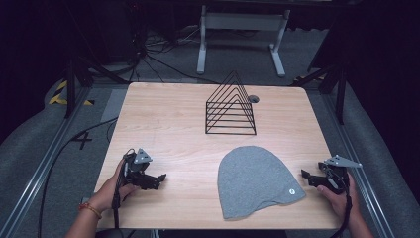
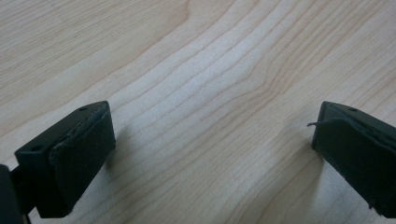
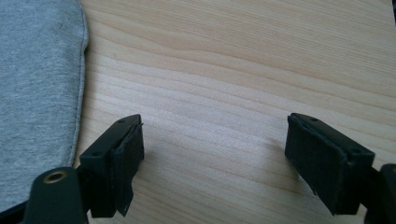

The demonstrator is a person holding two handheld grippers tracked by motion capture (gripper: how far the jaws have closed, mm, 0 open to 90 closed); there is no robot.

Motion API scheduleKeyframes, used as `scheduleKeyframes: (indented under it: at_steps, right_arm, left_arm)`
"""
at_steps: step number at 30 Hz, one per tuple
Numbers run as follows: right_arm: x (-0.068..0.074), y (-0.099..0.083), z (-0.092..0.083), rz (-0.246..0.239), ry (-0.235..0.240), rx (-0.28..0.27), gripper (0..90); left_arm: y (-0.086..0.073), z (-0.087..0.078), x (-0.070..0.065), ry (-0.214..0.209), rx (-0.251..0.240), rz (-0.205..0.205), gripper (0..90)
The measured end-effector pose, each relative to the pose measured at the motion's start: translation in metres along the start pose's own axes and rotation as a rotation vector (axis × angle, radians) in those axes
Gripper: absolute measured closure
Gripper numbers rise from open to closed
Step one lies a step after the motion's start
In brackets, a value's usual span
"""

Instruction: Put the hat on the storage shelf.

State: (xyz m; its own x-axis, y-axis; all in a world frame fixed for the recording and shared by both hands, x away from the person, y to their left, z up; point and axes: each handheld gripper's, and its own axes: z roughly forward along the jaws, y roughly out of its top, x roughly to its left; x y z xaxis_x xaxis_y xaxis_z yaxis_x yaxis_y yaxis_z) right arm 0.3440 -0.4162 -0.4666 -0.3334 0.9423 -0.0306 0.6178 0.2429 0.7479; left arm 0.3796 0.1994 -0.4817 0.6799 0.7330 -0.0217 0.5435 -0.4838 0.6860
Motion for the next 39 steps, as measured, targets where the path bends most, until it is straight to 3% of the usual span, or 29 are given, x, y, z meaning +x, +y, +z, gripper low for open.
scheduleKeyframes:
  at_steps: [3,7,12,13,15,16,17,18,21,23,24,27,28,29,30,36,38,39]
  right_arm:
    - [0.000,0.000,0.000,-0.001,0.000,0.000,21.1]
    - [0.002,-0.001,-0.002,-0.008,0.006,-0.018,32.5]
    - [0.001,-0.001,-0.003,-0.016,0.017,-0.015,31.9]
    - [0.000,-0.001,-0.003,-0.017,0.018,-0.009,31.8]
    - [0.000,0.000,-0.004,-0.024,0.021,0.000,32.8]
    - [-0.001,0.002,-0.004,-0.029,0.027,0.014,36.3]
    - [-0.002,0.001,-0.005,-0.044,0.045,0.005,43.1]
    - [-0.003,0.001,-0.005,-0.045,0.047,0.002,43.1]
    - [-0.003,0.003,-0.006,-0.052,0.063,0.017,43.9]
    - [-0.001,0.005,-0.009,-0.067,0.082,0.005,45.4]
    - [0.001,0.007,-0.011,-0.076,0.098,0.000,46.8]
    - [0.010,0.014,-0.015,-0.120,0.127,-0.016,54.6]
    - [0.014,0.016,-0.016,-0.132,0.145,-0.016,57.7]
    - [0.021,0.020,-0.017,-0.160,0.154,-0.017,59.9]
    - [0.026,0.023,-0.018,-0.174,0.164,-0.019,61.9]
    - [0.050,0.031,-0.014,-0.263,0.228,0.012,66.2]
    - [0.054,0.031,-0.012,-0.274,0.243,0.024,68.8]
    - [0.055,0.031,-0.010,-0.276,0.250,0.031,69.5]
  left_arm:
    - [0.003,0.002,0.001,-0.011,0.005,0.015,0.0]
    - [0.005,0.004,-0.001,-0.009,0.010,0.008,0.0]
    - [0.009,0.004,-0.004,-0.019,0.039,0.011,0.3]
    - [0.011,0.004,-0.003,-0.020,0.050,0.028,0.6]
    - [0.014,0.004,-0.004,-0.006,0.048,0.006,8.8]
    - [0.017,0.002,-0.004,0.014,0.051,-0.021,8.8]
    - [0.020,0.003,-0.004,0.003,0.070,-0.009,16.4]
    - [0.021,0.002,-0.005,-0.021,0.078,-0.002,16.5]
    - [0.023,0.000,-0.008,-0.117,0.025,0.046,16.5]
    - [0.029,-0.001,-0.014,-0.119,-0.010,0.051,19.8]
    - [0.032,-0.001,-0.017,-0.140,-0.018,0.055,22.0]
    - [0.044,0.002,-0.032,-0.178,-0.058,0.074,24.4]
    - [0.052,0.006,-0.042,-0.212,-0.063,0.103,24.3]
    - [0.052,0.006,-0.042,-0.212,-0.063,0.103,24.9]
    - [0.062,0.012,-0.060,-0.235,-0.072,0.146,25.9]
    - [0.082,0.034,-0.112,-0.307,-0.066,0.224,25.8]
    - [0.086,0.043,-0.132,-0.306,-0.052,0.275,25.8]
    - [0.087,0.047,-0.139,-0.313,-0.052,0.277,25.8]
